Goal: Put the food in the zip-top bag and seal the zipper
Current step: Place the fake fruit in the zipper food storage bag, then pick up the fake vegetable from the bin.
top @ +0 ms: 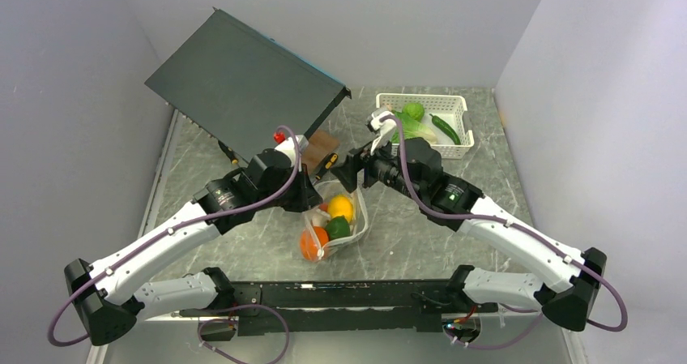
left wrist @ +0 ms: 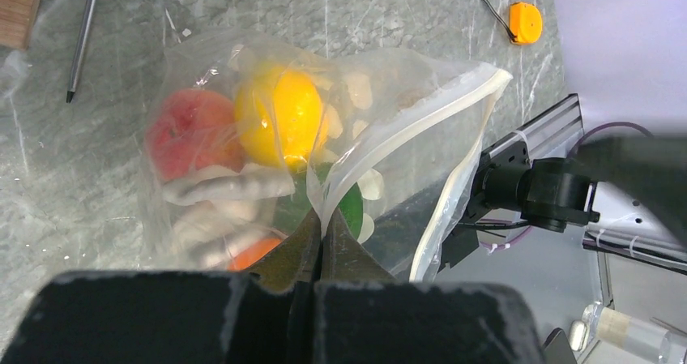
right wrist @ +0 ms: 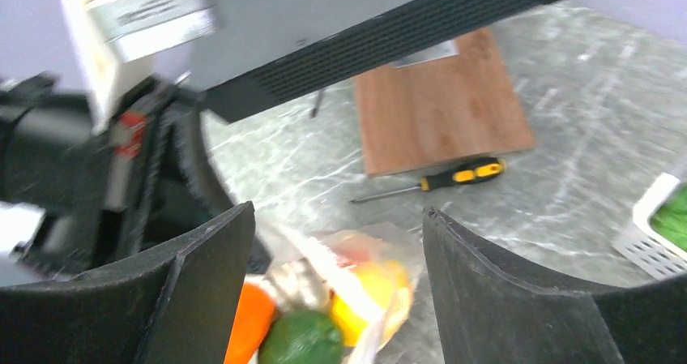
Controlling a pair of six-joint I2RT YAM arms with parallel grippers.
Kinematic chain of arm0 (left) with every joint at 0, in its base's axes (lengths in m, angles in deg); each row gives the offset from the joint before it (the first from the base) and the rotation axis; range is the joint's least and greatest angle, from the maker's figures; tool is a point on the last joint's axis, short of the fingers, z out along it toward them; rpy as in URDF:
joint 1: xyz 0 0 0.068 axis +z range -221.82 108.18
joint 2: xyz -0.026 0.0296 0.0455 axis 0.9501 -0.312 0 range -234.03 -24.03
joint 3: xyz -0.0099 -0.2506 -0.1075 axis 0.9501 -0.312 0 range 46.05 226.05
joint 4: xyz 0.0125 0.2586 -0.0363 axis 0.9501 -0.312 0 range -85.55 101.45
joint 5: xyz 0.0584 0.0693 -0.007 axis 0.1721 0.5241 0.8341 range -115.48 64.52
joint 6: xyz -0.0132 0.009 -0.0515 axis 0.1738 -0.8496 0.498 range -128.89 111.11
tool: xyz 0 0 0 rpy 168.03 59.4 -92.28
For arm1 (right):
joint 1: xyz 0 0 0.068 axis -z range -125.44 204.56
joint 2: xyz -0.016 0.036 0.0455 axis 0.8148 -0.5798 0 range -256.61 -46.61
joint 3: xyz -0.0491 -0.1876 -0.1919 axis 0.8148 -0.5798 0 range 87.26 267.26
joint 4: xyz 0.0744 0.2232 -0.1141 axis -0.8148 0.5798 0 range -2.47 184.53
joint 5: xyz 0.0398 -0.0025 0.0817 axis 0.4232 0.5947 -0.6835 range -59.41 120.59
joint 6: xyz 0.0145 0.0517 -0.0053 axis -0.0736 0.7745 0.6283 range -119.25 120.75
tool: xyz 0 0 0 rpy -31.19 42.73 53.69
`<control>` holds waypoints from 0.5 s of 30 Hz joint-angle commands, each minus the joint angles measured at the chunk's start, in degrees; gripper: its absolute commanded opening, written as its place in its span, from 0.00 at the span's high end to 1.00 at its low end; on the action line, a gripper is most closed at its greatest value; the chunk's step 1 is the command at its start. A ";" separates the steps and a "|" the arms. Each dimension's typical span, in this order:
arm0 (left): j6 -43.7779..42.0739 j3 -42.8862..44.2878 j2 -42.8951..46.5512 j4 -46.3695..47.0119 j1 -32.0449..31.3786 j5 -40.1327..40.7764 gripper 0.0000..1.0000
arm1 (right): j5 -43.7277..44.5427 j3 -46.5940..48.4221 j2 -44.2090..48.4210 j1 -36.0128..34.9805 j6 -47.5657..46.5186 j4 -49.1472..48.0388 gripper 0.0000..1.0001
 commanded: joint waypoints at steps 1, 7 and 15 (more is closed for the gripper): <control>-1.38 0.69 1.45 1.14 -0.15 0.77 1.00 | 14.78 3.45 -1.23 2.45 3.05 -0.16 0.24; -2.19 0.83 1.33 1.02 -0.14 0.77 1.00 | 18.84 7.47 -3.44 10.79 4.30 1.62 0.24; -3.66 1.06 1.09 1.39 -0.14 0.77 1.00 | 25.06 11.41 -9.87 24.24 6.01 3.01 0.24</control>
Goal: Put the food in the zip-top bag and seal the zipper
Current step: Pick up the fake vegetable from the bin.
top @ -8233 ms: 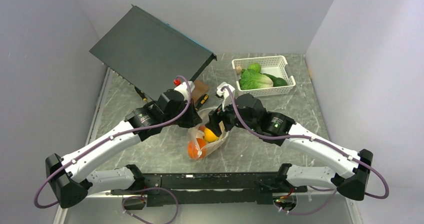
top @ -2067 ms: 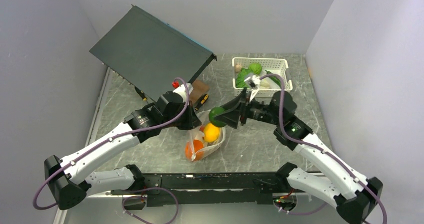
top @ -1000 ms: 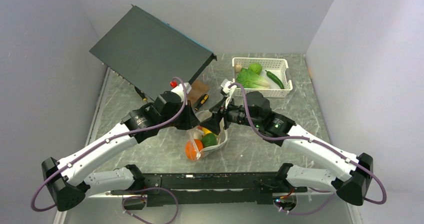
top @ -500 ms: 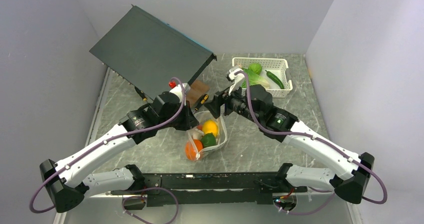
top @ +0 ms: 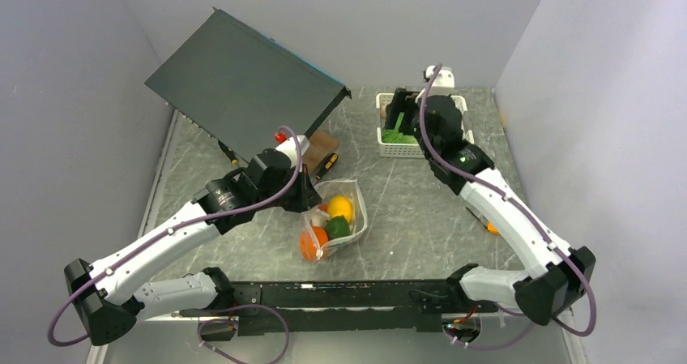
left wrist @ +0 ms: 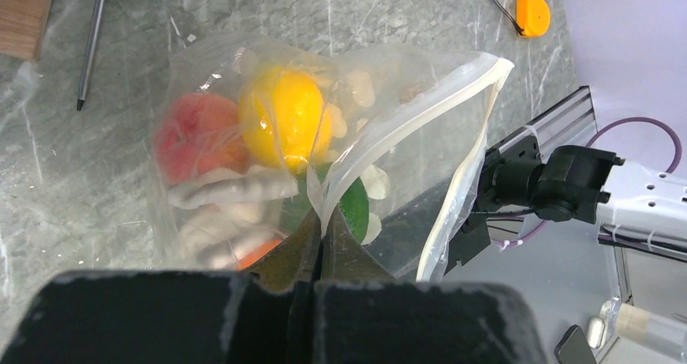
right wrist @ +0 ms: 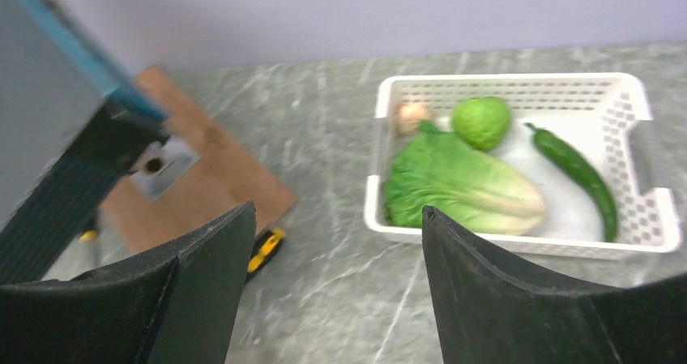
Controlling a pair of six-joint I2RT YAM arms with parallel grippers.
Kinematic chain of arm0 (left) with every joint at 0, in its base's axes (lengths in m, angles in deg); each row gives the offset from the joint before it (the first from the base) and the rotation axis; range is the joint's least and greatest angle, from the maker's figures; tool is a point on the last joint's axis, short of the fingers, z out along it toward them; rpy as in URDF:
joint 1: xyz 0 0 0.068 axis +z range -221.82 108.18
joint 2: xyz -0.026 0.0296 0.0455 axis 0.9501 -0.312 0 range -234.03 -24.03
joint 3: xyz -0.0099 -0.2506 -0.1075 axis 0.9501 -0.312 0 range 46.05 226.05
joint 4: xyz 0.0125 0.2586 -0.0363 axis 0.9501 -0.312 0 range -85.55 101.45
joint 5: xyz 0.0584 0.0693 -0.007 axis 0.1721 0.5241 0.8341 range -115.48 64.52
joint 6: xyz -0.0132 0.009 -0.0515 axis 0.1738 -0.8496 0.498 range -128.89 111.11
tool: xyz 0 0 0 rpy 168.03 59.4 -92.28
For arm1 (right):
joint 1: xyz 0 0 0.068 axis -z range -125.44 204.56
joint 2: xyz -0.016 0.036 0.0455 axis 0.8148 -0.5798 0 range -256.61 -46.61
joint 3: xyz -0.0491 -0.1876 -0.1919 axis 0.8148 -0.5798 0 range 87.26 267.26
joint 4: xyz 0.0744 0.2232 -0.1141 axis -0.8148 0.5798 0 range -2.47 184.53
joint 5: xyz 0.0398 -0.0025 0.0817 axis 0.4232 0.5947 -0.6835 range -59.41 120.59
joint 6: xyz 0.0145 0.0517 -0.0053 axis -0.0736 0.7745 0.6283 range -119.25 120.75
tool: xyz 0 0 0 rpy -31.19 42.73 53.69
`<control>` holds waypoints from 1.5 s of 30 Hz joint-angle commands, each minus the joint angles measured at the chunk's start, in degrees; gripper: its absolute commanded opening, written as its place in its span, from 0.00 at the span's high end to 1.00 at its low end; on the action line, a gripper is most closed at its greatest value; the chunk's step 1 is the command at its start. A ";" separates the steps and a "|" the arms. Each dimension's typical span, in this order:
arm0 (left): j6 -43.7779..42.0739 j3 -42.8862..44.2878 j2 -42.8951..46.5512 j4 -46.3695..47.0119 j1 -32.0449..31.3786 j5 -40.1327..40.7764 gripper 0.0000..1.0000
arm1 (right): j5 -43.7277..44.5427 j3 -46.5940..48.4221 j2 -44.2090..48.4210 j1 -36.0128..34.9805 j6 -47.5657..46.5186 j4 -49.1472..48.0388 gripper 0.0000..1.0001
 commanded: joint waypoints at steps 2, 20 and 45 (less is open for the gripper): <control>-1.62 0.73 1.07 2.17 -0.13 0.47 1.00 | 3.31 3.64 -5.63 8.82 1.72 -0.39 0.25; -2.83 1.08 0.71 2.41 -0.05 -0.49 1.00 | -15.00 19.97 -39.31 34.06 -2.59 3.68 0.28; -2.06 2.34 -2.76 2.51 -0.12 -2.91 1.00 | -12.87 34.81 -62.77 36.58 -15.63 8.15 0.43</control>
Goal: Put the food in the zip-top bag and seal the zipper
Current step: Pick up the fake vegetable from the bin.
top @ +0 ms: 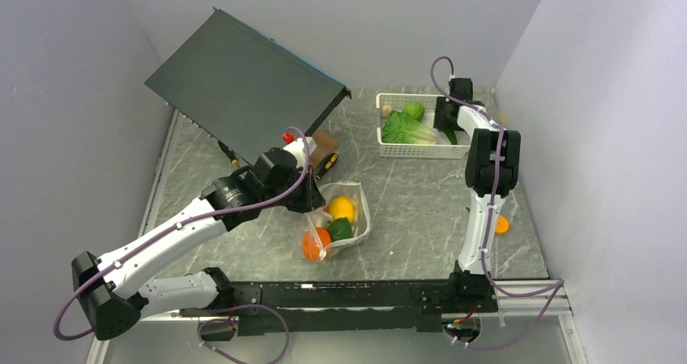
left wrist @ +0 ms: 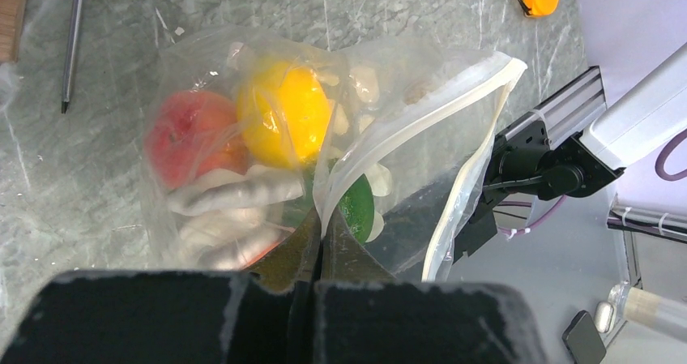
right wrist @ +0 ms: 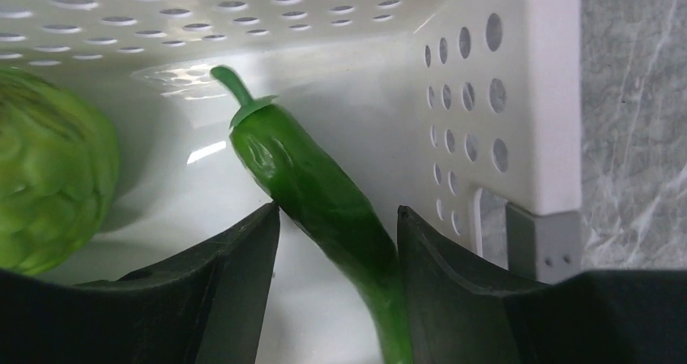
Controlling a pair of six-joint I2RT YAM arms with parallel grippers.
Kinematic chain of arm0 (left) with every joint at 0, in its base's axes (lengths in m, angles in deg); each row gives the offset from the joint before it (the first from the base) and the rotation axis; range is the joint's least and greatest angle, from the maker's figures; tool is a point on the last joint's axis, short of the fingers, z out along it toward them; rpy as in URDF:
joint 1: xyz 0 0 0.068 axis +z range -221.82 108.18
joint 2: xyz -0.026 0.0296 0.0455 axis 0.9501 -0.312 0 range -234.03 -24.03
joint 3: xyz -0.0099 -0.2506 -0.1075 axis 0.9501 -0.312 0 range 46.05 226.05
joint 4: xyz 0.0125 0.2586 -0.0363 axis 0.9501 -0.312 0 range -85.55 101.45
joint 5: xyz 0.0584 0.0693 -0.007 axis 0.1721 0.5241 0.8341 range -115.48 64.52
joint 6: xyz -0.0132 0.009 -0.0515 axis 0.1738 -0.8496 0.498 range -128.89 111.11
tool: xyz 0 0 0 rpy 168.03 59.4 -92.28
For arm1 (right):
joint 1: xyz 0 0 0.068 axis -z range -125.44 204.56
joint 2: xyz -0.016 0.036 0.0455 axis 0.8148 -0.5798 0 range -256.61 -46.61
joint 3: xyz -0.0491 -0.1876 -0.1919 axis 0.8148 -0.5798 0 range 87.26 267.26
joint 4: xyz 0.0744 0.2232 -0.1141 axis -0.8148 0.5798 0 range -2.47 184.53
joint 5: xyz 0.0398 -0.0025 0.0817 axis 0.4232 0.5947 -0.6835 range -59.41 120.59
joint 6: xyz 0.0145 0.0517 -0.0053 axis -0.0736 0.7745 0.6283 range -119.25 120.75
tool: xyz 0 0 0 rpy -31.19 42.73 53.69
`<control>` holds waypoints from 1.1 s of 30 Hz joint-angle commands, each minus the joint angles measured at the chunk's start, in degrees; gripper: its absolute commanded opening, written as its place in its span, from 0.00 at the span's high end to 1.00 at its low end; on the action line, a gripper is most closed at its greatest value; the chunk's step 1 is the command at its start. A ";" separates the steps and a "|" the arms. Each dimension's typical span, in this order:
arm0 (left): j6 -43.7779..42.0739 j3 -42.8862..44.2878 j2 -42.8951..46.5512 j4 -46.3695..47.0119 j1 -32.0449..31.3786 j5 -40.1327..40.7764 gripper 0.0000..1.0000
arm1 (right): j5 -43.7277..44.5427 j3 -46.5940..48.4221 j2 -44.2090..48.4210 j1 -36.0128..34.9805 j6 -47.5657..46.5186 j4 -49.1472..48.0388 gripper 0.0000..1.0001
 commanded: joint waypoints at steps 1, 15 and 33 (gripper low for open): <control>-0.09 2.28 -0.42 1.68 -0.06 -0.78 1.00 | 1.05 2.87 -1.56 0.21 -1.84 0.53 0.43; 0.72 2.12 -0.58 1.68 -0.13 -0.68 1.00 | -1.50 2.28 5.09 0.02 -0.29 -0.59 0.83; 5.40 -0.49 -0.75 4.24 -0.12 1.81 1.00 | -8.38 1.76 20.56 -0.35 7.00 -2.35 1.00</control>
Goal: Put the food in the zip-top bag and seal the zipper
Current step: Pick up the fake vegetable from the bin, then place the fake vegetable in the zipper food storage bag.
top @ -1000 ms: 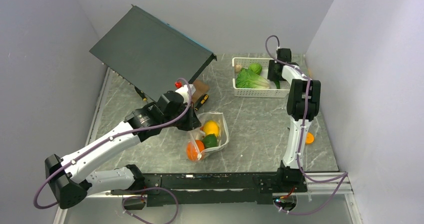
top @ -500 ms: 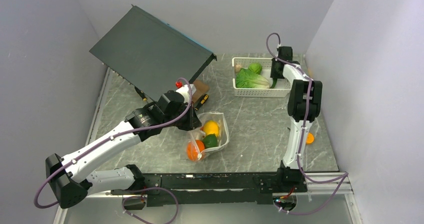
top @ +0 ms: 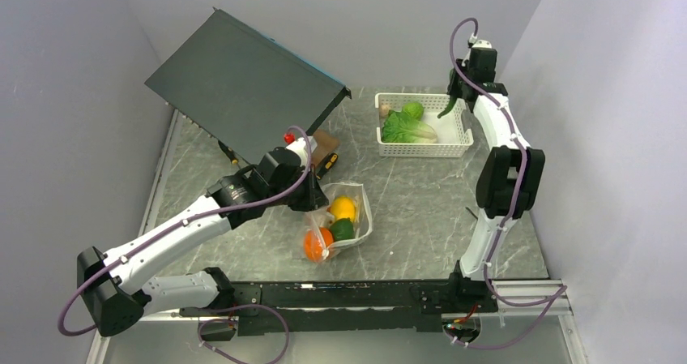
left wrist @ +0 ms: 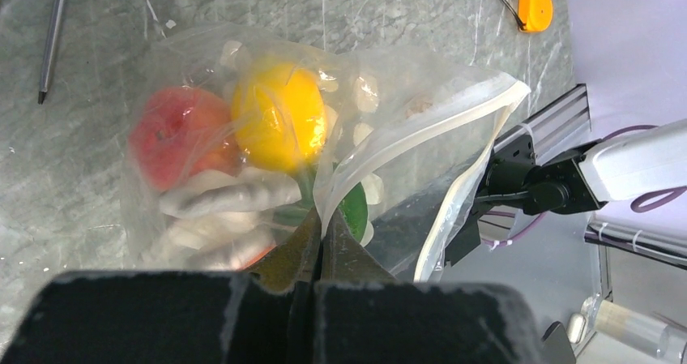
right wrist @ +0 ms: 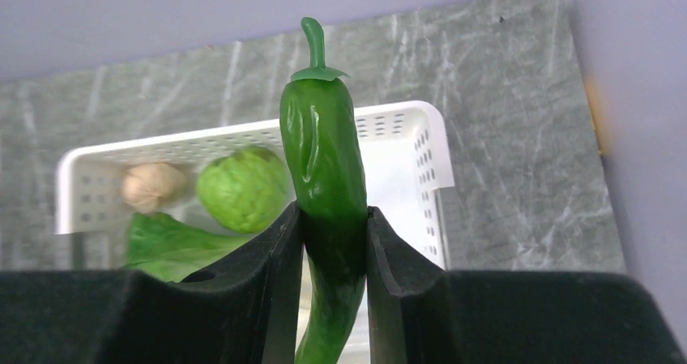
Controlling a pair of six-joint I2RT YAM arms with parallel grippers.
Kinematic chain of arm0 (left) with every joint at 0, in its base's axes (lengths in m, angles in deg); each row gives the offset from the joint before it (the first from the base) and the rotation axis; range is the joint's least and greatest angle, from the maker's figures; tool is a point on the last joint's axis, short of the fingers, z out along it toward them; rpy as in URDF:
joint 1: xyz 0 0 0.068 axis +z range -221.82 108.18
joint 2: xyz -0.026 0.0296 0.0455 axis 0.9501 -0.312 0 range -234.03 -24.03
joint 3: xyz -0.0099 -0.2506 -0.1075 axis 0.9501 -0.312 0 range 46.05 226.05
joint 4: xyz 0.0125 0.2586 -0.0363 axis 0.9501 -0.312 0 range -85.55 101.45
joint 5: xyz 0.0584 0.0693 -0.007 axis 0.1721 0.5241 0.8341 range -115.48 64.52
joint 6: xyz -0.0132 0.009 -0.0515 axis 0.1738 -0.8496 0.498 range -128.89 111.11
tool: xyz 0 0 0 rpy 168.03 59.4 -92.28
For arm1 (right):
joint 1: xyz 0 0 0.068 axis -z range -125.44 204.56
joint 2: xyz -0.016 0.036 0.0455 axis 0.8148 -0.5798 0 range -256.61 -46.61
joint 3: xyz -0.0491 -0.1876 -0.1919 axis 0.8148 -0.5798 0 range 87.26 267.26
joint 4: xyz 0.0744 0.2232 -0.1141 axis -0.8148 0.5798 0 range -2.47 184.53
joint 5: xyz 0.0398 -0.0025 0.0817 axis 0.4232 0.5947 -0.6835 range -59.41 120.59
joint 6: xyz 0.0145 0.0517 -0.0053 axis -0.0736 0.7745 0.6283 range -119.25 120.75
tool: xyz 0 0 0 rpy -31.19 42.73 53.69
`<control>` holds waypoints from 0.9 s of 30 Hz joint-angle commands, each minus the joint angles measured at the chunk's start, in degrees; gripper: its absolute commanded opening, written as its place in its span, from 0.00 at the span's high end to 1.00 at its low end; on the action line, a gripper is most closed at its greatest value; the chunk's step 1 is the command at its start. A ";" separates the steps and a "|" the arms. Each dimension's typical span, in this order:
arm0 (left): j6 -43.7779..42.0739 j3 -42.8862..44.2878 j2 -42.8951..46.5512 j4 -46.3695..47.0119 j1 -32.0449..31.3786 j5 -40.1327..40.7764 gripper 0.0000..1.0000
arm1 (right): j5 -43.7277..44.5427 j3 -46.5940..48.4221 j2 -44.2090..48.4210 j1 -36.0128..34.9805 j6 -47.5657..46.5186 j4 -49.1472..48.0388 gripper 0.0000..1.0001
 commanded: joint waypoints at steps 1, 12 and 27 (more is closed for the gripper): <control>1.58 -0.24 0.96 2.97 -0.08 2.07 1.00 | -6.75 0.17 5.81 -0.42 5.82 -1.68 1.00; 0.06 1.72 1.25 1.13 -0.10 2.85 1.00 | -33.22 -30.68 23.91 -6.77 31.78 -24.79 1.00; -0.19 -0.27 4.31 3.48 -0.09 4.40 1.00 | -35.20 -50.51 49.67 -24.73 35.04 -19.47 1.00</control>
